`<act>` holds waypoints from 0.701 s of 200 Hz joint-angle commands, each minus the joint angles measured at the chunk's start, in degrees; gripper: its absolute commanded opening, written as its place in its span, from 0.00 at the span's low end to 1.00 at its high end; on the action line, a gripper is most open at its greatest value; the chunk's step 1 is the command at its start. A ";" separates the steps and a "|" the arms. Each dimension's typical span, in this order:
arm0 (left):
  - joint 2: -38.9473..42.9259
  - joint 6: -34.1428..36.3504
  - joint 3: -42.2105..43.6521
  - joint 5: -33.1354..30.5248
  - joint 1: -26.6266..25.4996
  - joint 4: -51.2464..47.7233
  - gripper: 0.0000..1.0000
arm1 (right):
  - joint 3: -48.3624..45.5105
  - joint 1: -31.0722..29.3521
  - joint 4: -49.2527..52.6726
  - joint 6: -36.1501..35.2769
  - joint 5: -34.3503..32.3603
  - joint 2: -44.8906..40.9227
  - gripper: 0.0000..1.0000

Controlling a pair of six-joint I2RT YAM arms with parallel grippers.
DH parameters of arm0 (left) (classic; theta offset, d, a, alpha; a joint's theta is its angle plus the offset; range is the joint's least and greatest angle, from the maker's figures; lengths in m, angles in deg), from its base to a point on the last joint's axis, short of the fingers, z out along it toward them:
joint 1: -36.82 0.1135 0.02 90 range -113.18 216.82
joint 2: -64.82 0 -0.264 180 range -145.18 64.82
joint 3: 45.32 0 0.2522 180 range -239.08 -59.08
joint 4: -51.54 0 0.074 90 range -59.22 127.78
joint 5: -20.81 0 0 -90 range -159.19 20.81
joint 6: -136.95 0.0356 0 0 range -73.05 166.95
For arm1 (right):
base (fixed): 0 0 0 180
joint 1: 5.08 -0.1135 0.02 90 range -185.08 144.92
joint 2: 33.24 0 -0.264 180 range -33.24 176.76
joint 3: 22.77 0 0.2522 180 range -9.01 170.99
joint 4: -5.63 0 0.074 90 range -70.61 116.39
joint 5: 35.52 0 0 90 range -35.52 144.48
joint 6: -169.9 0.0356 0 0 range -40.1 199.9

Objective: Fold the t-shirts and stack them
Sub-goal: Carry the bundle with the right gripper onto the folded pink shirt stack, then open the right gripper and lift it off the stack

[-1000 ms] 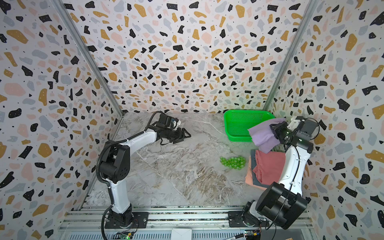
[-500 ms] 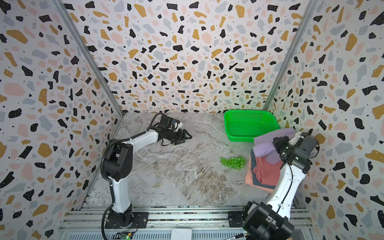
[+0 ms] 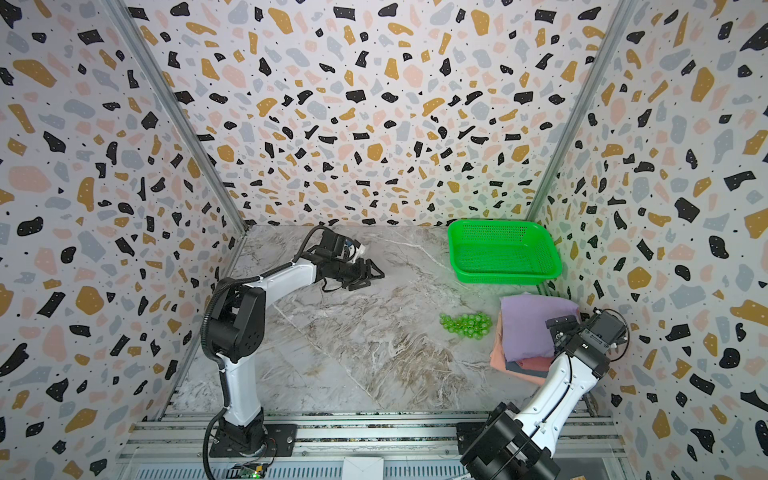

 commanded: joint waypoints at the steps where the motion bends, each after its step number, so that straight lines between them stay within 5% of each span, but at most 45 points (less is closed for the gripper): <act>1: 2.13 0.99 -0.20 -0.16 0.22 -0.16 0.73 | 1.86 0.60 3.77 0.33 -3.89 -1.66 0.90; 53: 1.27 0.99 -1.69 0.08 0.47 -0.41 0.73 | 11.17 0.53 3.99 5.74 -2.11 -7.22 0.83; 97: 3.47 2.01 -1.93 -2.48 2.06 0.16 0.73 | 4.48 -2.83 -8.43 8.06 7.43 -4.15 0.75; 140: 11.15 4.03 -0.01 -9.46 5.97 0.99 0.74 | -6.34 -8.07 -8.11 4.29 -3.37 -0.19 0.74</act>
